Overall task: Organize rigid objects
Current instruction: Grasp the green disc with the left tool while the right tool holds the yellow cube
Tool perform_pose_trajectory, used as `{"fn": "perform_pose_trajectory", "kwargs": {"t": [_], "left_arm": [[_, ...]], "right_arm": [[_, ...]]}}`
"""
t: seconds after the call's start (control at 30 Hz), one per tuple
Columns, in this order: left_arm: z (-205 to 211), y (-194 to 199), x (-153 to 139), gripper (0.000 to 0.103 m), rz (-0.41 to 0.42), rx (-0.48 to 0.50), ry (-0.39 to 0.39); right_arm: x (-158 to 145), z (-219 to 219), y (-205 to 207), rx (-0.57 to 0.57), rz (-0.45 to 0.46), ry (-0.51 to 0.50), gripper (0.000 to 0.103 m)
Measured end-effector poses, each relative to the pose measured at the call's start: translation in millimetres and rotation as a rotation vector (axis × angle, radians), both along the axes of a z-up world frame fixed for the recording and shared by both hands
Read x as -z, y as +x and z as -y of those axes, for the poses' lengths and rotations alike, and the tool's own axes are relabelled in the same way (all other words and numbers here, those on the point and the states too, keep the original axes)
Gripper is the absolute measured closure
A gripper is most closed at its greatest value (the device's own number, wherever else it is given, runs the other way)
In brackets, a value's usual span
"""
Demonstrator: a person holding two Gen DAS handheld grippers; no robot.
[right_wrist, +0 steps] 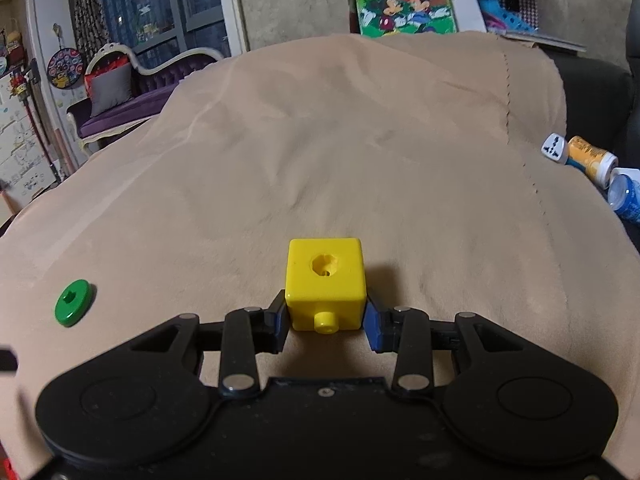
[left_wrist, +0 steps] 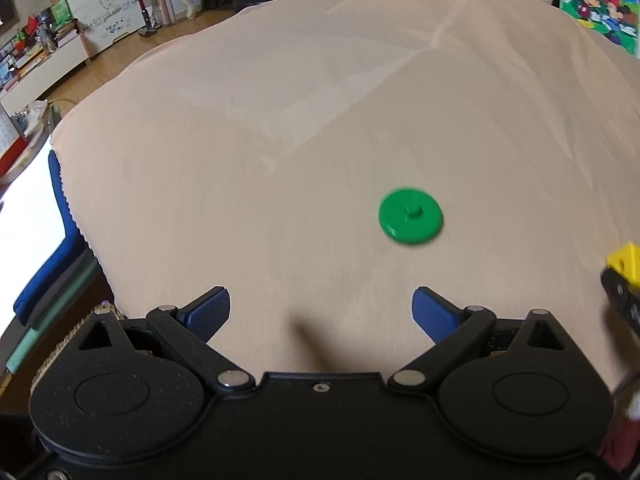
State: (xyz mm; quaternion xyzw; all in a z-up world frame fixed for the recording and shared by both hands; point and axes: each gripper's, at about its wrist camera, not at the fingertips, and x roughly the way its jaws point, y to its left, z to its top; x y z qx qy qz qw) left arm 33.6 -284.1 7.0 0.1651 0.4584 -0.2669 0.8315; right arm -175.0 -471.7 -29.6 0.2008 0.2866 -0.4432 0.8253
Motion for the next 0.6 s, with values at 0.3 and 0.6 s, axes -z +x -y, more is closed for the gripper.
{"fn": "perform_pose_trajectory", "kwargs": {"t": [0.3,0.6], "left_arm": [[51.8,11.5,11.6,0.008,-0.027,0.004,0.024],[88.0,22.3,38.5,0.024,-0.048,-0.005,0.053]], "right_arm": [[-2.5,9.0,-5.6,-0.028,0.03,0.045,0.066],[-3.0,10.0,-9.7,-0.048,0.048,0.066,0.066]]}}
